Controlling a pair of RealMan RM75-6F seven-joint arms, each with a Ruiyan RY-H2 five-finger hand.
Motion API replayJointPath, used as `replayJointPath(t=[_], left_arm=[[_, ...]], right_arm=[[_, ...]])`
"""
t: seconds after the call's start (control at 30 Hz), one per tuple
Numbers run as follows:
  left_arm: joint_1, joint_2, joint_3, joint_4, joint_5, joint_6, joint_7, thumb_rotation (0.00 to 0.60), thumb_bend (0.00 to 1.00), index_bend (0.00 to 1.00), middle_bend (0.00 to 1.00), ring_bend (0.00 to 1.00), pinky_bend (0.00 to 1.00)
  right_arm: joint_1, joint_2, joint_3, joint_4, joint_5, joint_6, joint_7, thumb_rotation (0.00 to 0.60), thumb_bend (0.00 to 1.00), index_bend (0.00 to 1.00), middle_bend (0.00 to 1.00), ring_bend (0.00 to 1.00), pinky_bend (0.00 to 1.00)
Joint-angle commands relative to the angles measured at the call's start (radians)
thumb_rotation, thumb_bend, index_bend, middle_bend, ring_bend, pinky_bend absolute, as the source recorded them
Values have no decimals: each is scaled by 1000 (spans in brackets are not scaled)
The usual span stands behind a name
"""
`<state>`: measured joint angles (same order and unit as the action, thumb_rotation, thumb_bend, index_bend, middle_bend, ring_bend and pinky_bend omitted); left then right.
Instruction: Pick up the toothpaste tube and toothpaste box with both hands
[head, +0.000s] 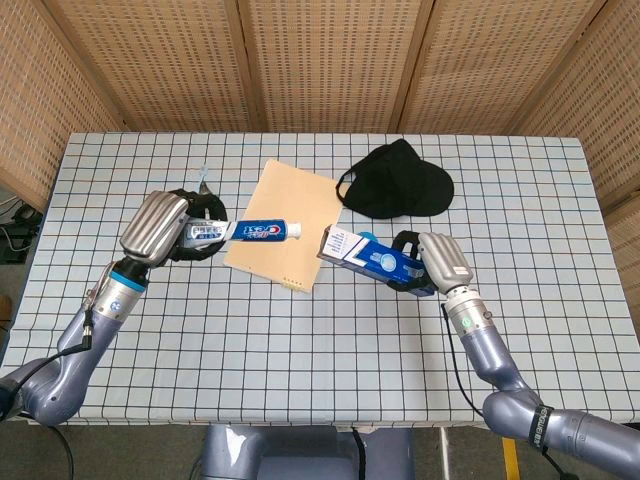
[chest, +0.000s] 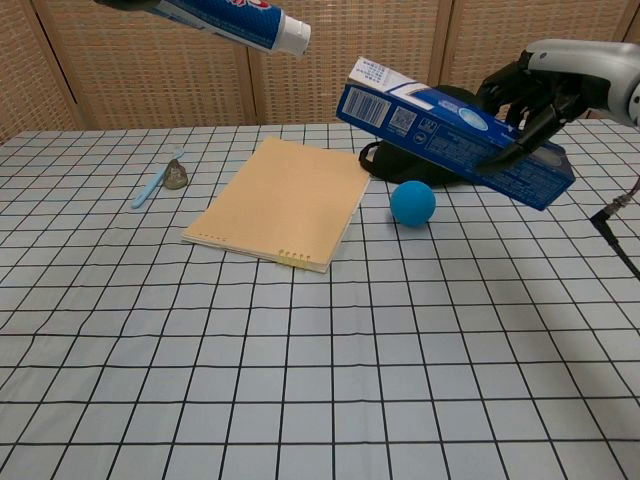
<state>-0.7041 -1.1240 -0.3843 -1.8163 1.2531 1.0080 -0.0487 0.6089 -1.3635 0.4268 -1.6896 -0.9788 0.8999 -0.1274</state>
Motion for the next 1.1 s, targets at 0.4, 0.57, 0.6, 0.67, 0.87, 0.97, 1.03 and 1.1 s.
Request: replayJointPath(t=[0.4, 0.57, 0.6, 0.67, 0.87, 0.97, 1.03, 1.1], left_arm=[[-92, 75, -46, -4, -124, -137, -78, 600, 594, 888, 598, 556, 509], [-119, 96, -53, 0, -184, -180, -89, 600, 593, 887, 598, 556, 509], [-124, 98, -52, 2, -193, -184, -85, 600, 593, 887, 598, 556, 509], [-131, 100, -49, 3, -209, -193, -84, 600, 593, 887, 598, 556, 509], [-156, 102, -33, 2, -251, -220, -71, 600, 593, 887, 598, 556, 509], [-166, 101, -25, 2, -264, -222, -56, 600, 594, 887, 598, 556, 509], [-172, 96, -21, 1, -270, -218, -48, 600, 594, 887, 598, 556, 509], [-178, 90, -19, 0, -278, -217, -47, 600, 593, 887, 598, 556, 509]], right_arm=[[36, 86, 5, 23, -24, -100, 181, 600, 157, 697, 561, 605, 634], [36, 95, -12, 39, -45, -105, 227, 600, 157, 697, 560, 605, 635], [37, 97, -17, 42, -50, -103, 232, 600, 157, 697, 560, 605, 635], [37, 98, -22, 43, -58, -97, 240, 600, 157, 698, 560, 605, 634], [41, 108, -36, 41, -71, -90, 271, 600, 157, 697, 560, 605, 634], [43, 113, -41, 40, -75, -86, 283, 600, 156, 697, 560, 605, 634], [44, 115, -45, 41, -77, -86, 290, 600, 157, 697, 560, 605, 634], [45, 117, -49, 41, -79, -85, 299, 600, 157, 697, 560, 605, 634]])
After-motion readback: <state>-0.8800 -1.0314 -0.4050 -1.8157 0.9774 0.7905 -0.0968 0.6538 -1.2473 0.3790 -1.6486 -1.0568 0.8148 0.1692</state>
